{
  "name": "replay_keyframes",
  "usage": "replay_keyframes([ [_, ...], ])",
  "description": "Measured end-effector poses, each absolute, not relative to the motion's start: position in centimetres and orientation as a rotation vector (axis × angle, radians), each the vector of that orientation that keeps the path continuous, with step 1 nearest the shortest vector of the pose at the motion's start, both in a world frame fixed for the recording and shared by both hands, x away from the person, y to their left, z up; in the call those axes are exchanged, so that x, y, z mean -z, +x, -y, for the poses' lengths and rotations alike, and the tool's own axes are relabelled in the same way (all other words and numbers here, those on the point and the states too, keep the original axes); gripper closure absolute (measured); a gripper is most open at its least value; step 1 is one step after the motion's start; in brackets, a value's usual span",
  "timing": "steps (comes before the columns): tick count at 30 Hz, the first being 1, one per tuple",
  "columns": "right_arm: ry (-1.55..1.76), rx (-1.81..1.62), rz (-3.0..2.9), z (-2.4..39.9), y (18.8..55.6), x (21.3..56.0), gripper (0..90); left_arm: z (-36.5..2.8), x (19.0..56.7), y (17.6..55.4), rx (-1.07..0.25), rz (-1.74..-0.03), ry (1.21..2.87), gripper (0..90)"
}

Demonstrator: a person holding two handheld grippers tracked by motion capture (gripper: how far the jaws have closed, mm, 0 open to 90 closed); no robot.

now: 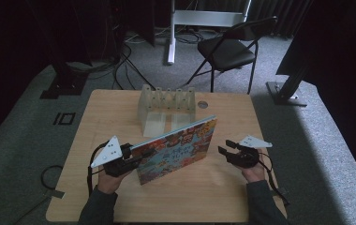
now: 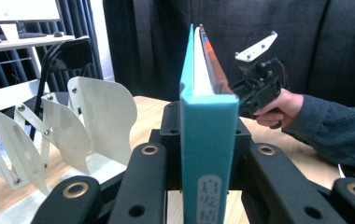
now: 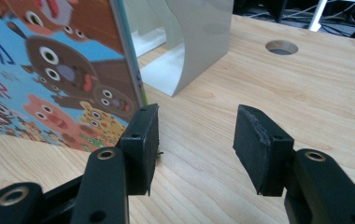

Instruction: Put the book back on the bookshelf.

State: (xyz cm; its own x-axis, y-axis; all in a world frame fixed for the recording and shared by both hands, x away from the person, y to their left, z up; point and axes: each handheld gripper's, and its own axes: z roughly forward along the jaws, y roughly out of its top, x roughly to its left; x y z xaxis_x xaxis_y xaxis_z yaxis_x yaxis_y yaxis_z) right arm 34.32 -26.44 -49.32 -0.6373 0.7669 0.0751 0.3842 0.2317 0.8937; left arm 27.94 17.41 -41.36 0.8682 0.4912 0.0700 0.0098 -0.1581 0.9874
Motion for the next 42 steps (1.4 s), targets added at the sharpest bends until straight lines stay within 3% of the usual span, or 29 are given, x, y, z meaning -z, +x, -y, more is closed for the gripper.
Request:
replay_keyframes([
  [42, 1.122, -1.166, -2.160, 26.8, 35.4, 52.5, 48.8, -16.0, 42.0, 28.2, -0.386, -0.373, 1.640, 73.6],
])
